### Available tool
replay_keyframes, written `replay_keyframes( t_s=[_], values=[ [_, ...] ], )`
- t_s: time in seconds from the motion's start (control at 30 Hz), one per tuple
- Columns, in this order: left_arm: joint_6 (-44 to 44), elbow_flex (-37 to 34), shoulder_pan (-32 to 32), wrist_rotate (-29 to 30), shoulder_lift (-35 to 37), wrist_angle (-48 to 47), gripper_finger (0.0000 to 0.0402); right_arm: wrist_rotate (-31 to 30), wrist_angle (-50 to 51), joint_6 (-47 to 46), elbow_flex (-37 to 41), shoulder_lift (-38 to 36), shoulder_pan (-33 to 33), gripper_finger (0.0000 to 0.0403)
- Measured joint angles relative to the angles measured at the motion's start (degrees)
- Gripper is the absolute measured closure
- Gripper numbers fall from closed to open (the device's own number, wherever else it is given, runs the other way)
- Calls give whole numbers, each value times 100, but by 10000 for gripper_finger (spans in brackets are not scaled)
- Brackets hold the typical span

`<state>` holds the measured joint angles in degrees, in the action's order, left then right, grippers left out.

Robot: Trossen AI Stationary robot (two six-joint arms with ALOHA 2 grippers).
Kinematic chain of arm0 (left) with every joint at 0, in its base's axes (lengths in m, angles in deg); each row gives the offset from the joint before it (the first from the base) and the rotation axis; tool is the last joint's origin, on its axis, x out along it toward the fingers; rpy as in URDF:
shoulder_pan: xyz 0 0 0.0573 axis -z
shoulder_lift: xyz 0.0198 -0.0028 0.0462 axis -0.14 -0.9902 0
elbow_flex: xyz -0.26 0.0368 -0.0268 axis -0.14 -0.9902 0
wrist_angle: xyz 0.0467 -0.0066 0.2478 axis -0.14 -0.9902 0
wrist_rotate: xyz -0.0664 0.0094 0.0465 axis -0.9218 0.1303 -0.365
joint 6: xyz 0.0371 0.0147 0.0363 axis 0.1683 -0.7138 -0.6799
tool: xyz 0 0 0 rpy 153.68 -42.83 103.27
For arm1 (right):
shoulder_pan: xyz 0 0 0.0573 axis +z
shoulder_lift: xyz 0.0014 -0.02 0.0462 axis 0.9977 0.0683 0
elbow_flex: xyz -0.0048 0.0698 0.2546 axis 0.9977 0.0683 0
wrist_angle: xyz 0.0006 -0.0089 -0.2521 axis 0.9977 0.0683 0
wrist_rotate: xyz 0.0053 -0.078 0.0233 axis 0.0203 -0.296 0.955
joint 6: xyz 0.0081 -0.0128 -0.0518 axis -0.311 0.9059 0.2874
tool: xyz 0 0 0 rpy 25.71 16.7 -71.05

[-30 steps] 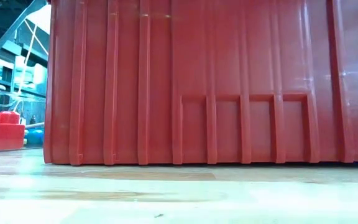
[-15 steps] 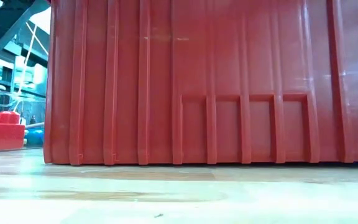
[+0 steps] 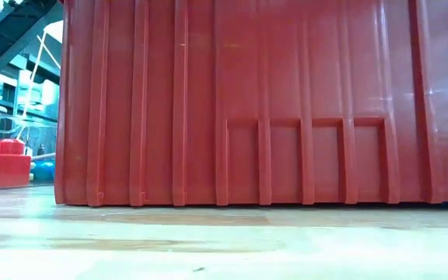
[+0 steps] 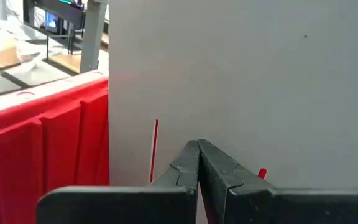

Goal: Sort Items/Unsort Items

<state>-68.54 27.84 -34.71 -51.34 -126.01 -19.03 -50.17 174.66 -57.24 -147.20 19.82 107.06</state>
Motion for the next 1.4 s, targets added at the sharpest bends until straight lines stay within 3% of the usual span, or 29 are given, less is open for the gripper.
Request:
replay_keyframes(
  t_s=[0.37,0.63,1.4],
  values=[
    [-42,-4,56,97,55,-313,401,190,-15,12,0,20,-46,403],
    [-429,-4,59,542,313,-355,401,97,-36,12,-2,-2,-48,403],
    [-559,-4,-73,448,85,-456,402,-5,-28,-355,0,7,-339,403]
  ],
)
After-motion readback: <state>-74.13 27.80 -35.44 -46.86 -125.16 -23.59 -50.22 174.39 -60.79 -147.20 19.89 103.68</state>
